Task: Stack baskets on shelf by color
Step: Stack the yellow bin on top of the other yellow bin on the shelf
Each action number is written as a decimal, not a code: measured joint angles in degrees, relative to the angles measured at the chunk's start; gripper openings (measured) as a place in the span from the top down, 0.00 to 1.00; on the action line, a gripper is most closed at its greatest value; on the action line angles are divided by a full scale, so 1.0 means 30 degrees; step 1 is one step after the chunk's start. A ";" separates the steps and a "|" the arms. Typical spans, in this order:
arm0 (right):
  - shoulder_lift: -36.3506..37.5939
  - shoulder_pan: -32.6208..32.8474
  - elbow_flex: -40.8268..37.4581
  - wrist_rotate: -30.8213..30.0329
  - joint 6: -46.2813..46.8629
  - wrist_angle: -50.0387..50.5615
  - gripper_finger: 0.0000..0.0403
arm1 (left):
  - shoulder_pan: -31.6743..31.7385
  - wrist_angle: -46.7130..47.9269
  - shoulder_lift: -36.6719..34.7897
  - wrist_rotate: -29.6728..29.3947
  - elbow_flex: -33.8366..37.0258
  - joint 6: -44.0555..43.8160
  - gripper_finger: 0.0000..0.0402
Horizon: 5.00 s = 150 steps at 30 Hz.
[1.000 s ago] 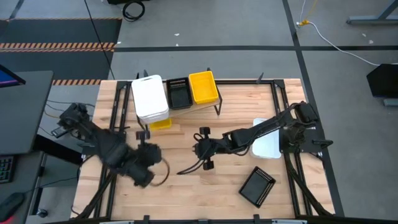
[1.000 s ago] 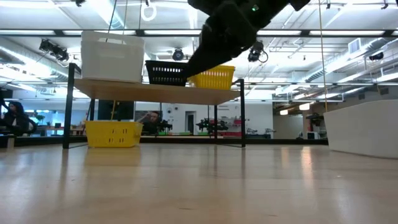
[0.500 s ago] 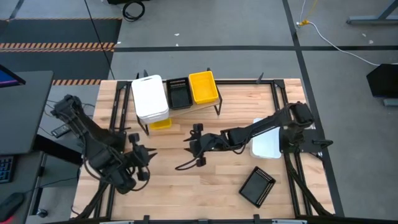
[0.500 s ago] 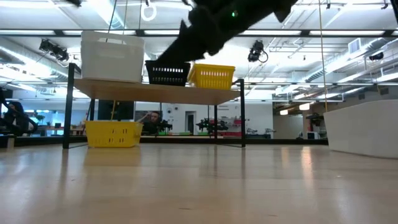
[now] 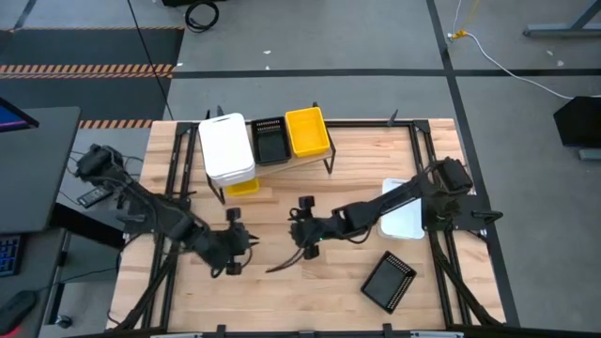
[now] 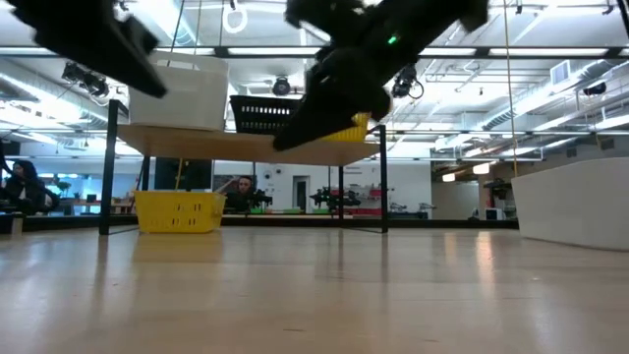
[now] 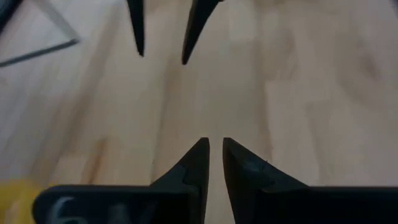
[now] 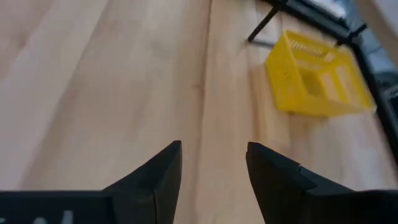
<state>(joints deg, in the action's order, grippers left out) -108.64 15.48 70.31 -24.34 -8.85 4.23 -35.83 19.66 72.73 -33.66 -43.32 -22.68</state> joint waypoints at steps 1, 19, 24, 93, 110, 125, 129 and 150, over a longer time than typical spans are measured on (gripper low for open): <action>0.0230 0.0240 0.0006 -0.0021 0.0675 0.0998 0.54 | 0.0569 -0.1074 0.0000 0.0888 0.0256 0.0899 0.87; 0.3782 0.4233 -0.0001 0.1698 1.4330 1.0004 0.55 | 0.4731 -0.5342 0.0007 0.7846 0.1804 0.8315 0.87; 0.3754 0.4220 -0.0001 0.1628 1.7729 1.2727 0.55 | 0.5961 -0.2204 0.0007 0.6041 0.1804 0.7766 0.89; -0.4819 -0.3139 0.0649 -0.1786 -1.3777 -1.0442 0.55 | -0.0760 0.2583 -0.5027 -0.5706 -0.3216 0.3493 0.68; -0.4978 -0.4932 0.2014 0.4161 -1.1721 -1.1069 0.56 | 0.0813 0.1439 -0.4822 -0.6492 -0.2967 0.3112 0.68; -0.5034 -0.5738 0.2762 0.5223 -1.0869 -1.0046 0.56 | 0.0749 0.0269 -0.4466 -0.6793 -0.2881 0.3500 0.68; -0.5034 -0.5704 0.3730 0.5761 -1.0560 -0.9364 0.56 | 0.0741 0.0283 -0.4459 -0.6786 -0.2881 0.3495 0.68; -1.0300 -0.4267 1.0798 0.3533 -1.1223 -0.4745 0.56 | 0.0323 0.0609 -0.4459 -0.6184 -0.2903 0.3424 0.68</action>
<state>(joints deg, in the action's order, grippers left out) -139.54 2.68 102.70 -13.74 -42.52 -10.01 -34.86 21.49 59.35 -52.21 -52.03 -12.41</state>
